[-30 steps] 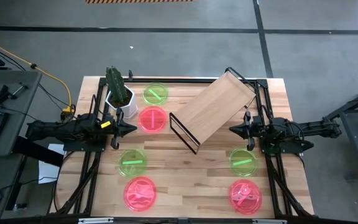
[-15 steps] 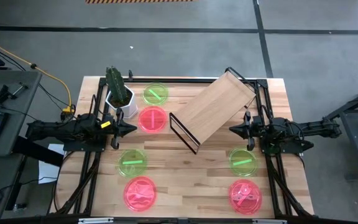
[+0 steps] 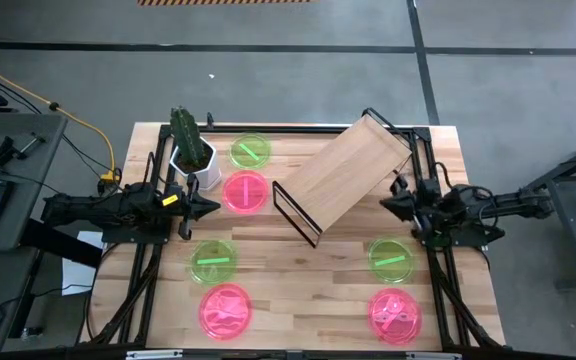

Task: Place and stack plates onto a shelf
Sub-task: Put the bottom right green plate on the shelf

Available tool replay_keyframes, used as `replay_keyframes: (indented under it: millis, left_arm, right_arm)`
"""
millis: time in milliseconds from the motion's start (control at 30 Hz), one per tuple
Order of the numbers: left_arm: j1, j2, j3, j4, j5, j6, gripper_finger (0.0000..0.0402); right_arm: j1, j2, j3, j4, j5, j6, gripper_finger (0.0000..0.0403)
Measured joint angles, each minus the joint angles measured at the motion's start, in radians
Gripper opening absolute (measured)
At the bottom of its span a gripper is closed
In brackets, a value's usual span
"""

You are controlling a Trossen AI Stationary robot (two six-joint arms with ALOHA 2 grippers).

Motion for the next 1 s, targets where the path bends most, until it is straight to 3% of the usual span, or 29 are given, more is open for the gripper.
replay_keyframes:
  millis: [233, 400, 500, 600, 700, 1000]
  left_arm:
    - [0.000, 0.000, 0.000, 0.000, 0.000, 0.000, 0.0001]
    - [0.000, 0.000, 0.000, 0.000, 0.000, 0.000, 0.0001]
    - [0.000, 0.000, 0.000, 0.000, 0.000, 0.000, 0.0001]
    - [0.000, 0.000, 0.000, 0.000, 0.000, 0.000, 0.0001]
    - [0.000, 0.000, 0.000, 0.000, 0.000, 0.000, 0.0001]
    - [0.000, 0.000, 0.000, 0.000, 0.000, 0.000, 0.0001]
  right_arm:
    - [0.073, 0.205, 0.126, -0.009, -0.039, -0.002, 0.0000]
    - [0.111, 0.334, 0.297, -0.360, -0.051, 0.085, 0.0000]
    - [0.127, 0.406, 0.411, -0.630, -0.055, 0.282, 0.0000]
    - [0.163, 0.477, 0.484, -0.788, -0.085, 0.478, 0.0000]
    - [0.233, 0.549, 0.508, -0.859, -0.116, 0.739, 0.0000]
    - [0.566, 0.816, 0.508, -1.026, -0.079, 1.366, 0.0000]
